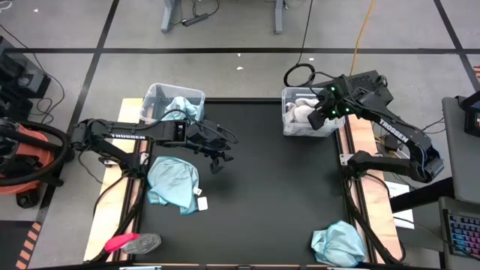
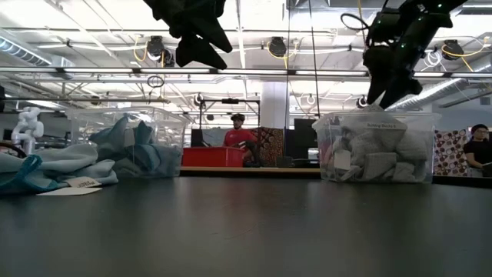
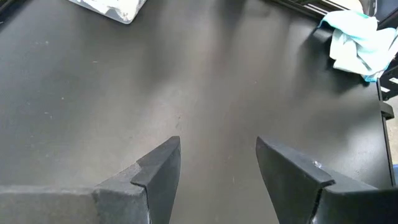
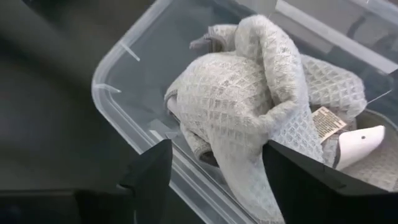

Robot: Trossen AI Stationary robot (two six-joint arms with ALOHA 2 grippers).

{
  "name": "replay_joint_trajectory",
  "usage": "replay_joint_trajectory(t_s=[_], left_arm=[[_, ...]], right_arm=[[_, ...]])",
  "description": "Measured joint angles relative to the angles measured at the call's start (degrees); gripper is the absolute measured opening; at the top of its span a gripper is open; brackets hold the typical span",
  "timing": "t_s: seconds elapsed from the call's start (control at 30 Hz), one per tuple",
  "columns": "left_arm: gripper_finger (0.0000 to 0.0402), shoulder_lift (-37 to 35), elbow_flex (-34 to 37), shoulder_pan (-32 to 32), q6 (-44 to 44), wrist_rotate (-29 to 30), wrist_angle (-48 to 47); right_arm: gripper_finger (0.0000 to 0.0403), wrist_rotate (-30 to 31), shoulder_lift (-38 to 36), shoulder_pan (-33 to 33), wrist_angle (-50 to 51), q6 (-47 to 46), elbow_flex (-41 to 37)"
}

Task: Sort microfiber towel by color & place in baskets
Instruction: Put the gray microfiber towel into the right transparent bin

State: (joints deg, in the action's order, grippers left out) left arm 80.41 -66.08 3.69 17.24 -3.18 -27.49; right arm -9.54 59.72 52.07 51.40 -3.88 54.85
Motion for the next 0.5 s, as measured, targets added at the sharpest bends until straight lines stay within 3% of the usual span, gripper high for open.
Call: replay_joint_trajectory(t_s=[0.2,0.5], left_arm=[[0.0216,0.0,0.0,0.0,0.0,0.0,0.0],[0.0216,0.0,0.0,0.0,0.1,0.5,0.4]], right_arm=[[0.0188,0.0,-2.6,0.0,0.2,0.0,0.0],[0.0013,0.3,1.3,0.0,-0.4,3.7,0.0]])
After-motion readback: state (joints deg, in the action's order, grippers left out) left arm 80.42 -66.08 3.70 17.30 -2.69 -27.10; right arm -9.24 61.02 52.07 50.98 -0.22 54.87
